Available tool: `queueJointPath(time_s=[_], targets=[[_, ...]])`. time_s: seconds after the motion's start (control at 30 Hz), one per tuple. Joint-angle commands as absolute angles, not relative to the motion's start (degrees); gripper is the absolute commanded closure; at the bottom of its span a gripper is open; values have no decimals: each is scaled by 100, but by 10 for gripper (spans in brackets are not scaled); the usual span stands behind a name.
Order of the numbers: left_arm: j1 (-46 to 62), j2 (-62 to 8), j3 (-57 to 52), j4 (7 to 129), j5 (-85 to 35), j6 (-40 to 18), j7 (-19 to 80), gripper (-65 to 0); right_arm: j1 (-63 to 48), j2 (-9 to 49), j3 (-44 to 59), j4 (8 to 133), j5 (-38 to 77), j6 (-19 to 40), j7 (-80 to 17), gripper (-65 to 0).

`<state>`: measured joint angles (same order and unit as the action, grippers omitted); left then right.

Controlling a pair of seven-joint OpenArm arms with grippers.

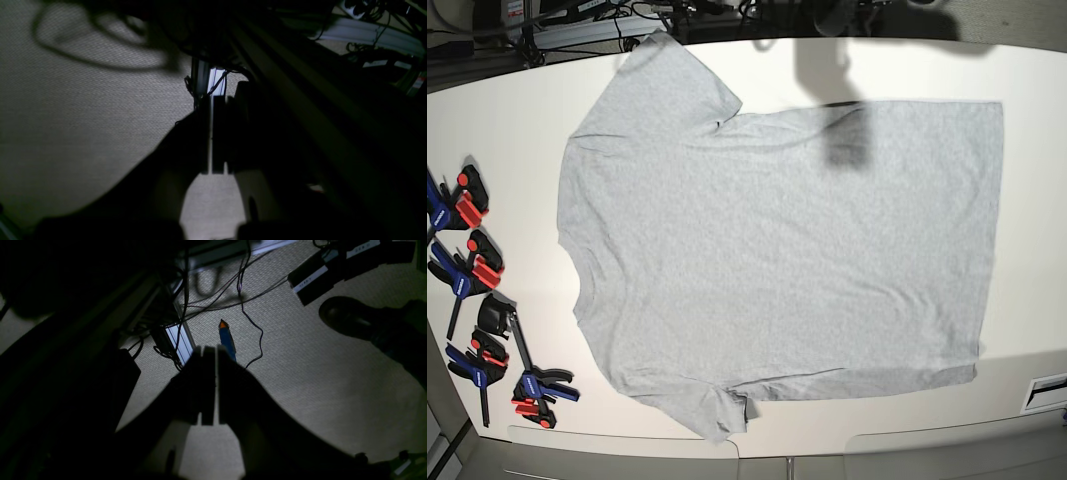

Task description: Fold the T-shirt properly

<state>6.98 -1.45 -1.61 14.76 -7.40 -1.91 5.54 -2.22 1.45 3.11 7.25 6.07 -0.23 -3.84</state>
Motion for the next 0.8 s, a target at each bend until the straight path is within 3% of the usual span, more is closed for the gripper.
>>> queueJointPath(time_s=[0.0,0.33,0.53,0.77], targets=[[810,-200,-178,1590,-869,-172,534,0,-231,161,316,744,622,5,-364,0],[1940,-788,-178,2842,-1927,-172,454,0,-1081,381,316,1323,646,5,-38,0],[2904,-1107,-185,4084,-2265,-169,786,0,-2167,615,316,2547,1476,40,-40,0],[4458,-1496,-189,6589,-2438,-172,1656,0,-3846,895,316,4574,2593,480,-40,0]])
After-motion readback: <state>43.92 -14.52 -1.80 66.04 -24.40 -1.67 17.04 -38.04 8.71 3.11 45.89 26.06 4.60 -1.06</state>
